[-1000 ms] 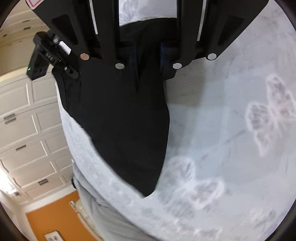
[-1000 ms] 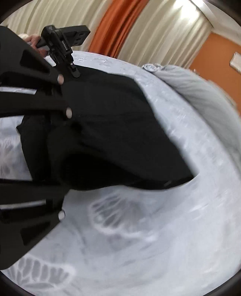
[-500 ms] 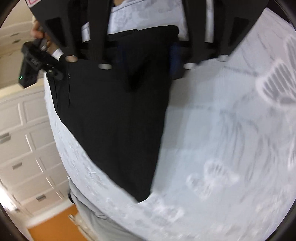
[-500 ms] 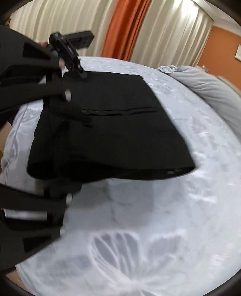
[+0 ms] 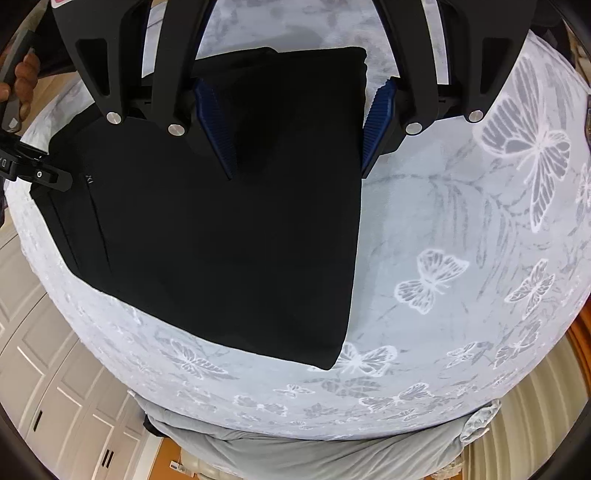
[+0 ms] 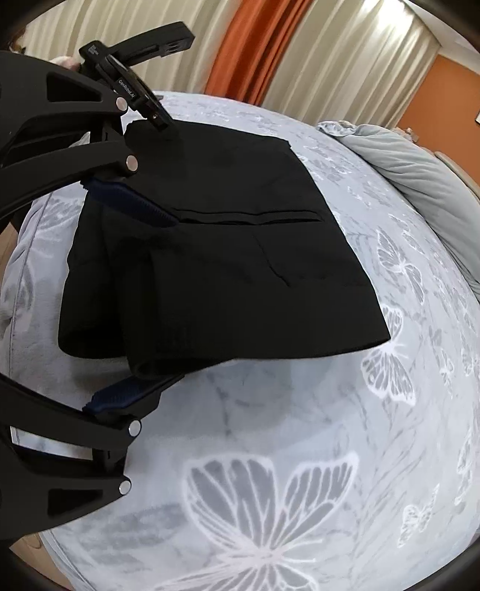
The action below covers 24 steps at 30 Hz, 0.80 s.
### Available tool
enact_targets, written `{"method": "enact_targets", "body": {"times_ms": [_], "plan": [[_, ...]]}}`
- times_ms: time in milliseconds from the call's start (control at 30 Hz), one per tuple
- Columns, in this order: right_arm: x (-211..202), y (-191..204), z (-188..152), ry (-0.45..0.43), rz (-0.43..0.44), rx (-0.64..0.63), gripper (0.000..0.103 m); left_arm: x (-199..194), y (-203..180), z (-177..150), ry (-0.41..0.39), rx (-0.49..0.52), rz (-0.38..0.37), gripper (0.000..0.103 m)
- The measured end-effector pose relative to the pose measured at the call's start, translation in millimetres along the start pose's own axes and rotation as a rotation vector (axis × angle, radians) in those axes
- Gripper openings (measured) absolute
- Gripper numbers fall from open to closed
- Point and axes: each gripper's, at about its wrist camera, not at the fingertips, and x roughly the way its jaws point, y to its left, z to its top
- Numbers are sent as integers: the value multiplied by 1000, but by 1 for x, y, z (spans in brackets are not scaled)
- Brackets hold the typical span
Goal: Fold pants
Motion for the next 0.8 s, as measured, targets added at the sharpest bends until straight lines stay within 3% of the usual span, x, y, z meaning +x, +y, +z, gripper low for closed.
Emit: {"method": "enact_targets", "body": {"times_ms": [267,533,633,733,800], "plan": [[6,9,-2,15,25,-16,76,7,-6,0,4,-1,9,63],[6,6,-3,16,30,-11,76,23,3,0,84,-74,-63,69],[10,8,-3,5,30,-18,76,33,11,2,129,-144,-167,79],[12,10,-3,-14,25,-35,74,36,25,6,129,-240,-271,79],[12,6,-1,-29,34,-21,68,39,39,8,126,-324,-367,75]]}}
